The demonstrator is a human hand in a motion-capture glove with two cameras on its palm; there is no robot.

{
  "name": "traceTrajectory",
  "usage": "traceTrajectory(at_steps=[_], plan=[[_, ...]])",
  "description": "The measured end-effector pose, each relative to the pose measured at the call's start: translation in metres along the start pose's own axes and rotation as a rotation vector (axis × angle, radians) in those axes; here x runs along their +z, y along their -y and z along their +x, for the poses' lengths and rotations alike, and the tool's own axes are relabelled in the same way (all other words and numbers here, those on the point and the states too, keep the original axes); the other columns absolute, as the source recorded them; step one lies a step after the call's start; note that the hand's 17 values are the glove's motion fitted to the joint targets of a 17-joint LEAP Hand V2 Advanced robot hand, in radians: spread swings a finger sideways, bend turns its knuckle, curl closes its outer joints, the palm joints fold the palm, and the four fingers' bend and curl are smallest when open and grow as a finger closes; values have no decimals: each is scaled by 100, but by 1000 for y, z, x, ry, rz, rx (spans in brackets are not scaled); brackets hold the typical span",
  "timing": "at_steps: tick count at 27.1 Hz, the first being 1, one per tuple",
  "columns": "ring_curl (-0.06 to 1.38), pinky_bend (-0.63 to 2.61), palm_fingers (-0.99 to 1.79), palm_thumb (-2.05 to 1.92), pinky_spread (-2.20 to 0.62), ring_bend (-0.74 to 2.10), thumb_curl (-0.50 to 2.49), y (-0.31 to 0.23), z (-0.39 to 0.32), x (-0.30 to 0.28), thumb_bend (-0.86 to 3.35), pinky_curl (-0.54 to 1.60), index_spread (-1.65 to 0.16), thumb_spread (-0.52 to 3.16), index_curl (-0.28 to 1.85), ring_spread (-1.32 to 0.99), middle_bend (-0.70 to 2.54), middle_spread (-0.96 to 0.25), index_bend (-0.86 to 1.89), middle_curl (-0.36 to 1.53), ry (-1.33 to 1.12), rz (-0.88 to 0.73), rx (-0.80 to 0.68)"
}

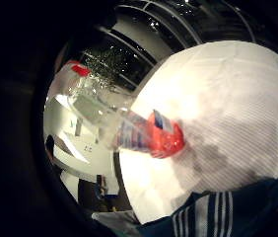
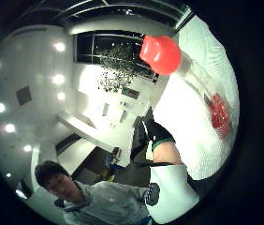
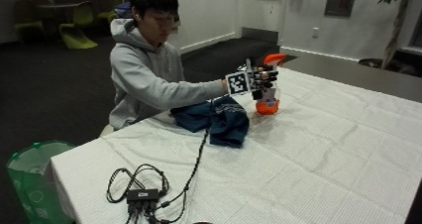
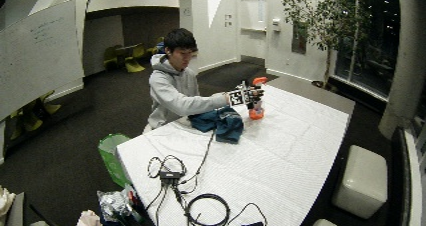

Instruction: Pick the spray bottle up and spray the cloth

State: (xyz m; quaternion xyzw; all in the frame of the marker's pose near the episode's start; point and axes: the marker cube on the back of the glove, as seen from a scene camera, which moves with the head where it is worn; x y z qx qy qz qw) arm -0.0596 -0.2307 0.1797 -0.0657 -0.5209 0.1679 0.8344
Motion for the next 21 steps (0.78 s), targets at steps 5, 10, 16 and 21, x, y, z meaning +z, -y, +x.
traceTrajectory(at_steps=[5, 10, 16, 21], plan=[[33, 58, 19, 74, 12, 45, 56, -12, -1, -5, -4, 37, -30, 83, 26, -5, 23, 0, 9, 37, -7, -22, -7], [33, 57, 20, 73, 14, 45, 54, -45, -7, -10, -3, 37, -30, 86, 25, -4, 23, 1, 11, 37, -27, -181, -41], [33, 53, 23, 74, 16, 43, 52, -32, -10, -10, -3, 35, -29, 88, 25, -3, 24, 1, 13, 37, -82, -16, -79], [32, 51, 25, 74, 16, 41, 50, -42, -11, -9, -3, 35, -28, 89, 25, -3, 24, 1, 15, 37, -98, -41, -92]])
